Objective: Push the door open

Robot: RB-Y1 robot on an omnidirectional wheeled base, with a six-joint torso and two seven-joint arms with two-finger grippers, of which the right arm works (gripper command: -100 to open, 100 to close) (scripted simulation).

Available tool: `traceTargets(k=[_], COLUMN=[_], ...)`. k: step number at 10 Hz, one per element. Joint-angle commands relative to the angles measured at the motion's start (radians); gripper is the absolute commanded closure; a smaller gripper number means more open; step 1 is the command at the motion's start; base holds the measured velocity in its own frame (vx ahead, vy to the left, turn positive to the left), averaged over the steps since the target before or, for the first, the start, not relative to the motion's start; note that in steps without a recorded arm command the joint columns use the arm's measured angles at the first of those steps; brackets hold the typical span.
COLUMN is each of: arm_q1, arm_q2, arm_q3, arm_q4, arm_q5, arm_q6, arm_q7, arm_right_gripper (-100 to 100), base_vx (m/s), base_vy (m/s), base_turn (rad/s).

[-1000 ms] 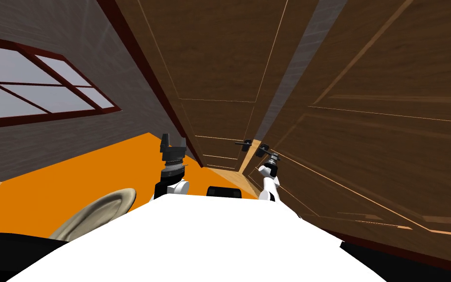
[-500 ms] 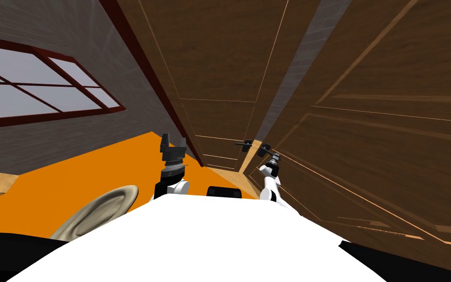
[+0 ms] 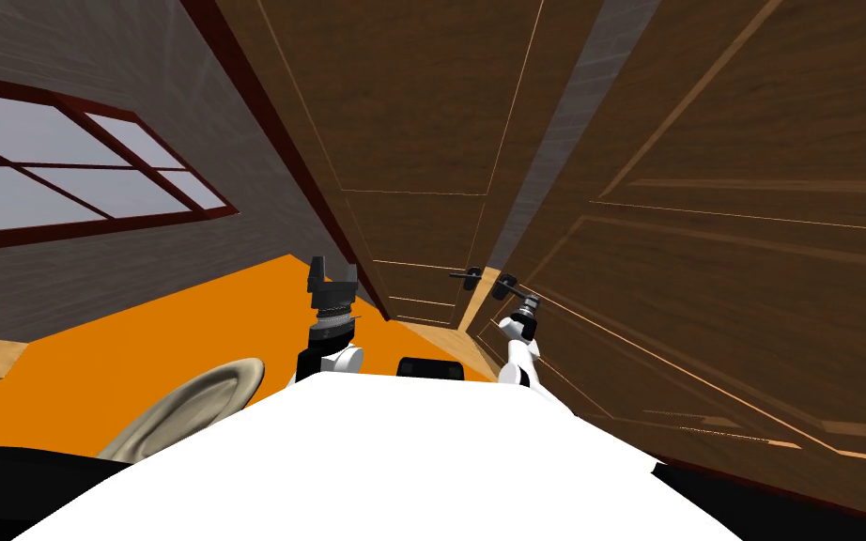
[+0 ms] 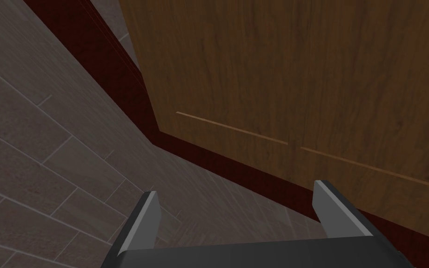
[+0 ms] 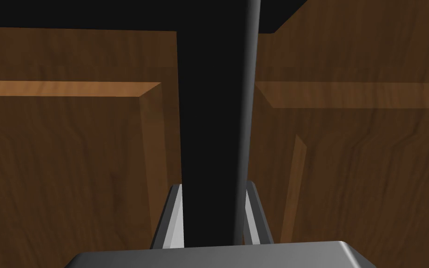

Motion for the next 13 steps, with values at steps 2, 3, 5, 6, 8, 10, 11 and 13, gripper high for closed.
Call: traceTargets(k=[2,3,5,6,8,10,11,13], arm_q1=[-0.003,-0.003,-0.014,-0.014,-0.014,-0.014,-0.02,-0.026], arm_q2=[-0.024,-0.024,-0.029,-0.029,-0.029,-0.029,-0.032,-0.034], arm_q3=[-0.031,-0.031,-0.071,-0.071,-0.071,-0.071,-0.091,-0.112], arm_q4=[-0.012,-0.012,-0.007,-0.007,0.013,-0.007,-0.004,-0.002], arm_q5=[-0.005,-0.005,-0.013,-0.013,-0.013,-0.013,-0.017,-0.021], arm_q6=[-0.021,-0.021,-0.038,-0.038,-0.038,-0.038,-0.047,-0.056], arm_q7=[0.012,0.012,0.036,0.036,0.036,0.036,0.047,0.059], arm_right_gripper=[100,100,100,100,100,100,100,100], base_vx=[-0.004,0.005,0.038,-0.002,-0.001,-0.001,-0.005,0.01], base_vy=[-0.034,-0.021,-0.054,-0.067,-0.037,0.005,-0.008,-0.04], base_turn=[0.065,0.02,0.08,0.024,-0.037,0.019,0.05,0.043])
